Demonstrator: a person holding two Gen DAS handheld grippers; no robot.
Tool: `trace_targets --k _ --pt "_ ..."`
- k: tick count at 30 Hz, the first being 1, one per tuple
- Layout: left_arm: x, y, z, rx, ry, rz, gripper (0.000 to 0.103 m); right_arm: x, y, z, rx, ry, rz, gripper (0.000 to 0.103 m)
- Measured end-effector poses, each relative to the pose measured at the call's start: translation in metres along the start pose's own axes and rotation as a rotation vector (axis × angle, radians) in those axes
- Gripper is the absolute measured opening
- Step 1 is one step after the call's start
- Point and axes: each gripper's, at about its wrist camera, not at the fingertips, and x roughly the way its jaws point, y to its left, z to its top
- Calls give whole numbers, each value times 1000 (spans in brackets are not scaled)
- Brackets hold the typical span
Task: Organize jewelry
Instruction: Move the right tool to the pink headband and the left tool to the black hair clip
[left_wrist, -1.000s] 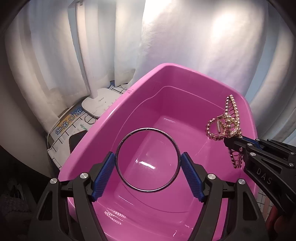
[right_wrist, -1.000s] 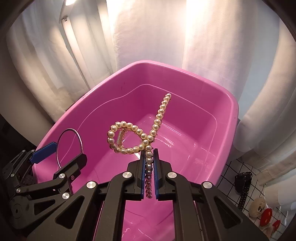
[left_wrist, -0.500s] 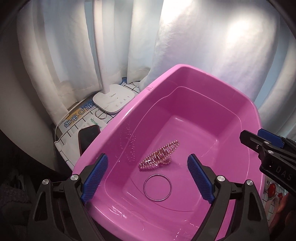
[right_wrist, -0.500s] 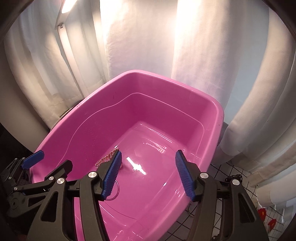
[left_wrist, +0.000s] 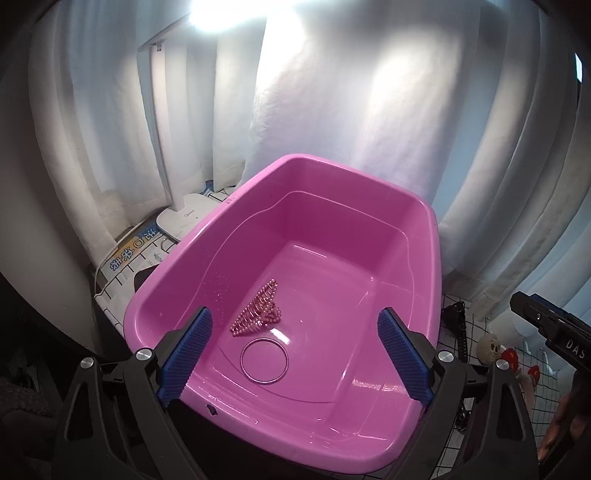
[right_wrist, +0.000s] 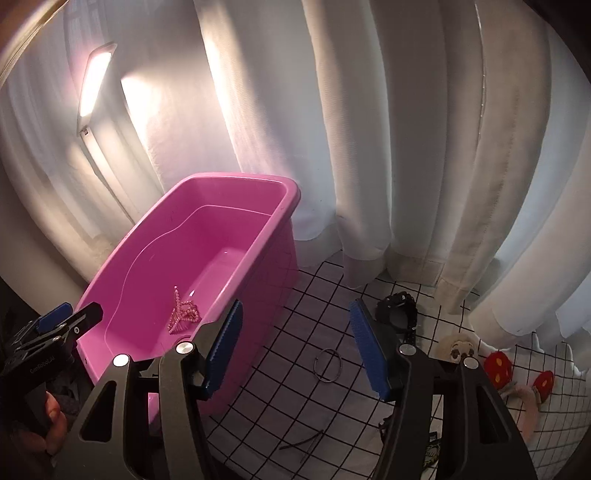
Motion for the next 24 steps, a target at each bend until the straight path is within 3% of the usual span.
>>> trace_targets --k 13,19,24 --pt "-16 -122 -58 201 25 -233 93 -74 -152 -102 281 4 -236 58" --pt "2 -158 -98 270 90 -255 93 -83 -209 -151 403 46 -321 58" --pt "24 -168 -124 302 147 -196 93 -76 -238 -184 455 94 -350 58"
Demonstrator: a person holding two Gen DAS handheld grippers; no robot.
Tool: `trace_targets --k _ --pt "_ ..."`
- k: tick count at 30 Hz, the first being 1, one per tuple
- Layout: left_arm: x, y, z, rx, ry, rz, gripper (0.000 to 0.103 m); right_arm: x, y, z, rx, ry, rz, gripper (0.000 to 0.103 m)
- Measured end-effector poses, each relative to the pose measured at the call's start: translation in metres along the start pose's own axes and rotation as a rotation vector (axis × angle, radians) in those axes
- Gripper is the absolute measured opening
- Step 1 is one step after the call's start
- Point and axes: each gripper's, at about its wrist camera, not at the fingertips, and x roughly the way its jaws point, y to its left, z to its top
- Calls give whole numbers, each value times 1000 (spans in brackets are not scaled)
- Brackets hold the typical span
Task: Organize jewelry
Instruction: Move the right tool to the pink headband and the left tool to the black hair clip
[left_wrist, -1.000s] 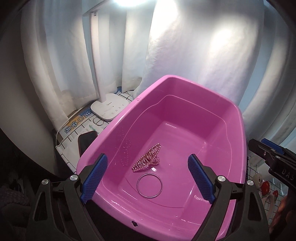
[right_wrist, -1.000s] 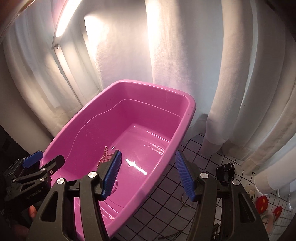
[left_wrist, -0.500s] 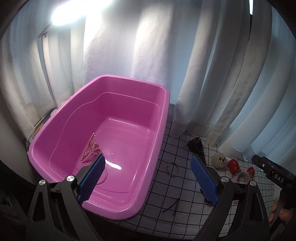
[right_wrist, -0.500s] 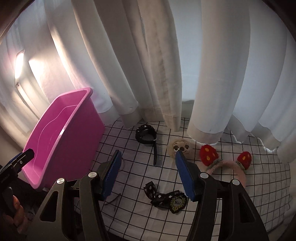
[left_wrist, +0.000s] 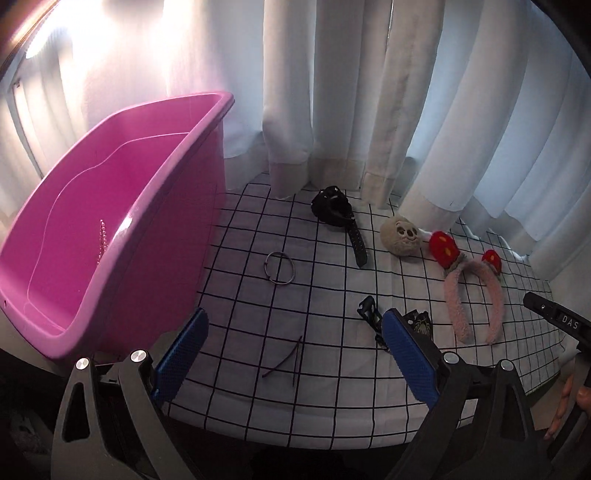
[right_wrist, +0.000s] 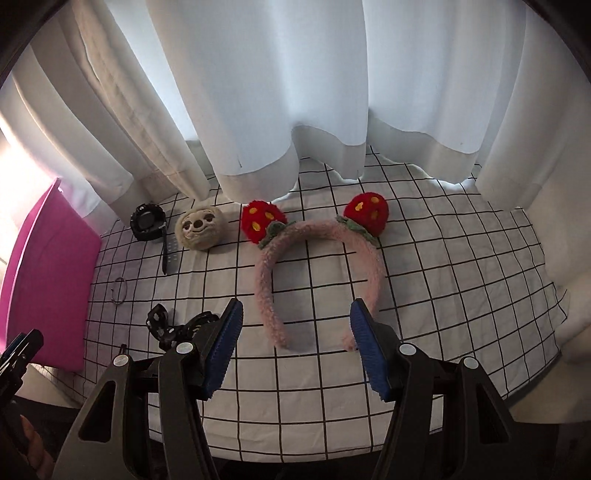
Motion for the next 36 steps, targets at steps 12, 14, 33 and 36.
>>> trace_targets --k 12,14,33,36 --pt "45 14 -35 -49 96 86 93 60 -51 -4 61 68 -29 58" --pt "52 18 -39 -54 117 100 93 66 -53 -2 61 67 -24 58" --pt "133 16 -59 -75 235 159 93 106 -66 16 38 112 -8 58" --pt "134 18 -59 -87 215 149 94 111 -67 20 36 117 -14 58"
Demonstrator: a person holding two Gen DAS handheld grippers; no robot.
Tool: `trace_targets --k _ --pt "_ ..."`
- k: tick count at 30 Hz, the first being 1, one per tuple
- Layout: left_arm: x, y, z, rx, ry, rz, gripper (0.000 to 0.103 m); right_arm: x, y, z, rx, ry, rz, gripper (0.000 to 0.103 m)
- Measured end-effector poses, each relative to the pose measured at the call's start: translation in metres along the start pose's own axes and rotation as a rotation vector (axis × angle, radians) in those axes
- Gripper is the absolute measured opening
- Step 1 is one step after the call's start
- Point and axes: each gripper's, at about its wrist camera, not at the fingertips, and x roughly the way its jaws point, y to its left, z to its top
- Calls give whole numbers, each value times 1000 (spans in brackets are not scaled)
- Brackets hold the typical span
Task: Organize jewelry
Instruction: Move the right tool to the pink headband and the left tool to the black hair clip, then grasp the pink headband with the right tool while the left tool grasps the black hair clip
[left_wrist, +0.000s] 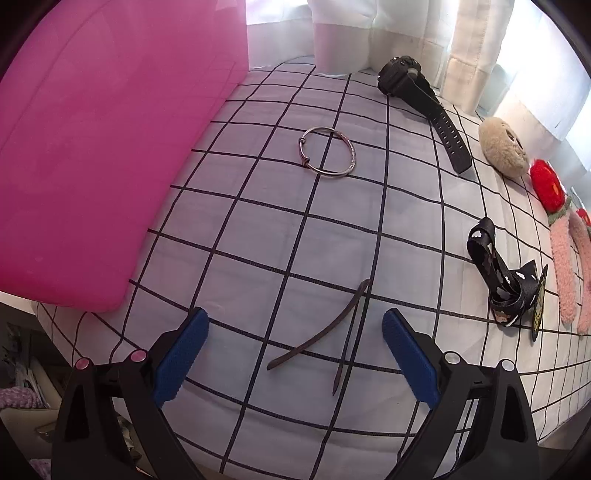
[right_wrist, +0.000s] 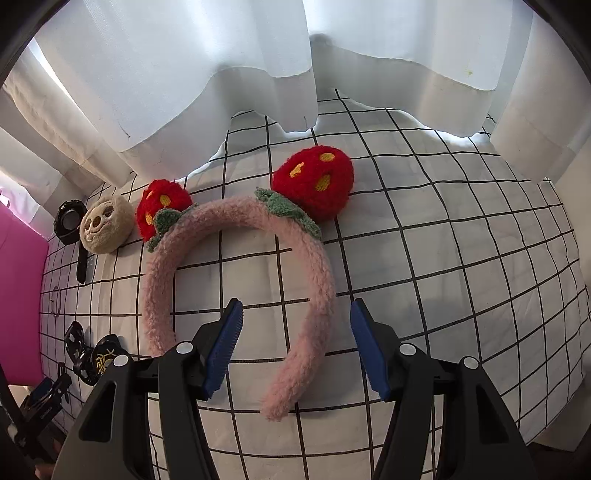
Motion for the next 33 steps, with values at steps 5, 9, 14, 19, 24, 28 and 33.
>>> trace_targets --k 5,9,14,19,24,28,33 --pt "1 0 0 -14 -14 -11 95 10 1 10 -17 11 -23 58" --pt "3 2 0 -25 -13 -14 96 21 0 17 -19 27 -34 58" --pt "3 2 0 -23 -18 -15 98 33 -1 21 -29 43 -48 58" --pt "3 3 -1 -13 -30 -18 98 39 1 25 -68 30 -64 62" --pt "1 2 -3 -7 -46 -18 98 46 10 22 -141 -11 -100 75" --pt "1 2 -5 -3 -53 -19 98 48 12 16 -147 -58 -105 86" --pt "2 2 -4 1 -44 -23 98 52 3 16 -103 -60 -119 94"
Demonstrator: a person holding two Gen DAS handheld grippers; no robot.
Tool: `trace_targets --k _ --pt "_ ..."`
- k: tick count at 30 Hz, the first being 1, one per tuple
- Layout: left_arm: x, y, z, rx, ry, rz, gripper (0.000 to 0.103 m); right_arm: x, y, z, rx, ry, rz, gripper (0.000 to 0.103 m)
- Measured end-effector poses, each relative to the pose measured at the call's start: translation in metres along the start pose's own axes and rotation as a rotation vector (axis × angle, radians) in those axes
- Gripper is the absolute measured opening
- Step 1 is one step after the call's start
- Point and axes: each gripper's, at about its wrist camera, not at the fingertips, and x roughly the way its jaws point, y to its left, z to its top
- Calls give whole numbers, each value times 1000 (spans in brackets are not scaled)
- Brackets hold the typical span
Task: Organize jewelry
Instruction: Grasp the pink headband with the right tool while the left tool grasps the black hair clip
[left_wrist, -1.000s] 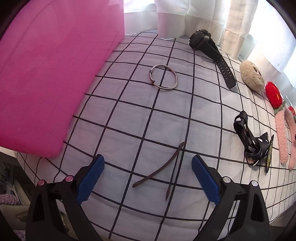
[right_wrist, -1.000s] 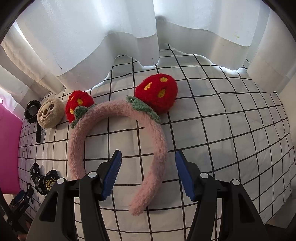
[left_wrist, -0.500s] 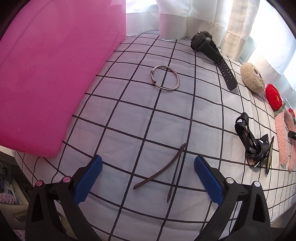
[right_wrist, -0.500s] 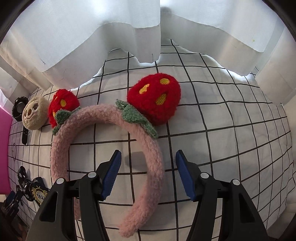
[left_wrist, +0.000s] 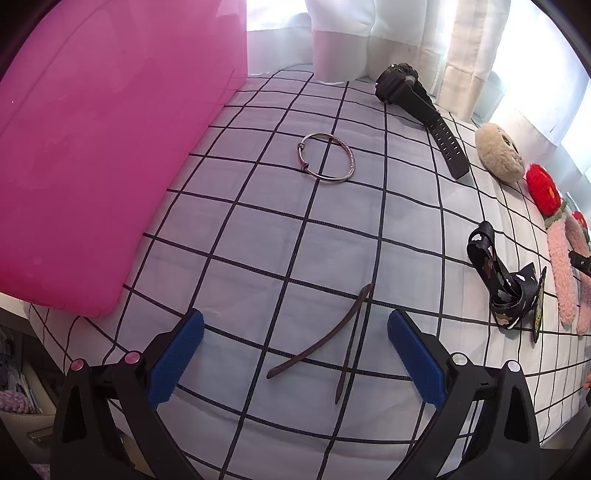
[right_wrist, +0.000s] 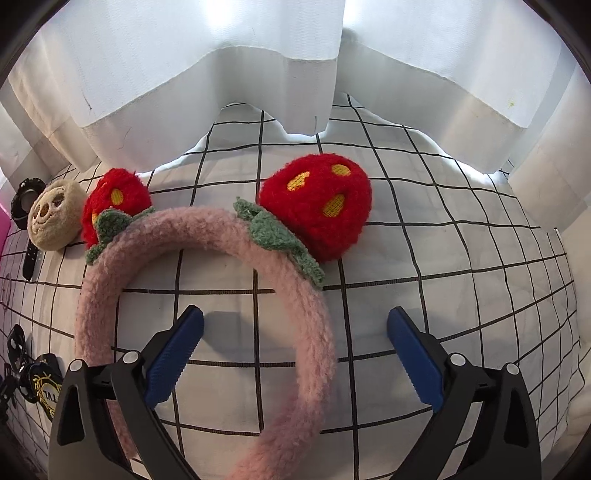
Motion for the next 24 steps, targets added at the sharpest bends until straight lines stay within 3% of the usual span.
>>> trace_targets --k 7,13,15,19,21,22,23,24 --pt "-1 2 -1 11 -13 -14 95 8 4 6 -3 10 9 93" --pt "-9 3 -7 50 -33 -32 75 1 8 -3 1 -4 11 88" --pt "-11 1 -8 64 -38 -40 68 -6 10 -9 -8 -15 15 80" --pt "-16 -5 -8 94 -48 -59 37 -14 24 -18 -37 -31 21 55" --pt "-17 -9 -8 116 -54 -70 21 -17 28 -21 -38 -38 21 39" --pt "-18 -11 -9 128 -55 -72 16 -18 28 -22 -38 -41 17 16" --pt "-18 -12 -9 137 -56 -73 13 -21 28 -17 -37 -38 16 8" --pt "-18 -13 -10 139 -56 -79 11 -22 26 -16 -30 -35 28 8"
